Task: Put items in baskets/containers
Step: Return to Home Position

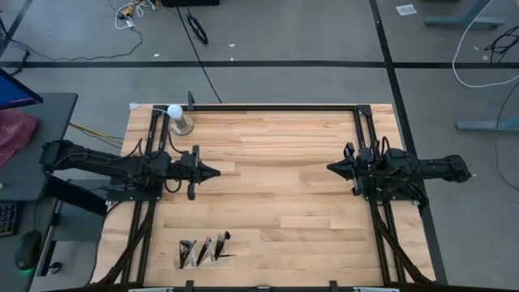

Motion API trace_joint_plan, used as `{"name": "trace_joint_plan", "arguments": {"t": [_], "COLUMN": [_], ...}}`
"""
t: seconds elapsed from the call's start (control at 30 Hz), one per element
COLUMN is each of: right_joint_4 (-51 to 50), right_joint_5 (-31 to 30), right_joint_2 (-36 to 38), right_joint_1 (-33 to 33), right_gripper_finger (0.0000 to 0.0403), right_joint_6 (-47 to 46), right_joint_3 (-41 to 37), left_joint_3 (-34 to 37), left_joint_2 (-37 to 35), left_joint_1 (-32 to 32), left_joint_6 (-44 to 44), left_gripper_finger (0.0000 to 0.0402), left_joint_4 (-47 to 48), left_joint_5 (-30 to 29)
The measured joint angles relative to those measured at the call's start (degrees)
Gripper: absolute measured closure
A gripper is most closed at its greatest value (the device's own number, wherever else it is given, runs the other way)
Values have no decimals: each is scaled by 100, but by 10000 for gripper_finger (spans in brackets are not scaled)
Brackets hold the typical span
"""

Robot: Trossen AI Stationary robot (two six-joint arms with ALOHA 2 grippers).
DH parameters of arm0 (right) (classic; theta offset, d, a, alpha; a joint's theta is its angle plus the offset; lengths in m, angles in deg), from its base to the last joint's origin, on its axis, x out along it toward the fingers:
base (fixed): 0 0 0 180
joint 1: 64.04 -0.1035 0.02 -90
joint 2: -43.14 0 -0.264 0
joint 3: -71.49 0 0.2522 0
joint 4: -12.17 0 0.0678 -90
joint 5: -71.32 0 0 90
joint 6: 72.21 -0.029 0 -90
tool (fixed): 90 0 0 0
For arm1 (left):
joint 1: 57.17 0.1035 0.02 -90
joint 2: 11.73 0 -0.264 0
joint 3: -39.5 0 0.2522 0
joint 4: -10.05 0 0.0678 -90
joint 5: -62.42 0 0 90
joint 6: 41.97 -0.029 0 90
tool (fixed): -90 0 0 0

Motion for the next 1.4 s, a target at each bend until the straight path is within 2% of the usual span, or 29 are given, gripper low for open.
{"name": "trace_joint_plan", "arguments": {"t": [0.13, 0.27, 0.37, 0.6, 0.77, 1.1, 1.27, 1.4], "right_joint_4": [14, 382, 749, 650, 137, 153, 153, 151], "right_joint_5": [393, 402, 322, 260, 113, 65, 66, 67], "right_joint_2": [0, 0, 4, -35, -38, -72, -72, -72], "right_joint_1": [414, 713, 838, 853, 853, 853, 852, 851], "right_gripper_finger": [403, 403, 403, 403, 396, 376, 375, 375], "right_joint_6": [11, 99, -172, -16, 146, 170, 170, 170], "right_joint_3": [-1, -238, -580, -564, -560, -560, -559, -559], "left_joint_3": [0, 0, 0, 0, 0, 13, 590, 1126], "left_joint_2": [0, 0, 0, 0, 0, 2, -77, -533], "left_joint_1": [0, 0, 0, 0, 0, 0, 13, 285], "left_joint_6": [0, 4, 4, 2, -4, -362, -500, -417], "left_gripper_finger": [396, 396, 395, 398, 397, 399, 399, 399], "left_joint_4": [-1, 0, 0, -9, -9, -45, -981, -1304], "left_joint_5": [2, 2, 2, 2, 2, 2, 119, 204]}}
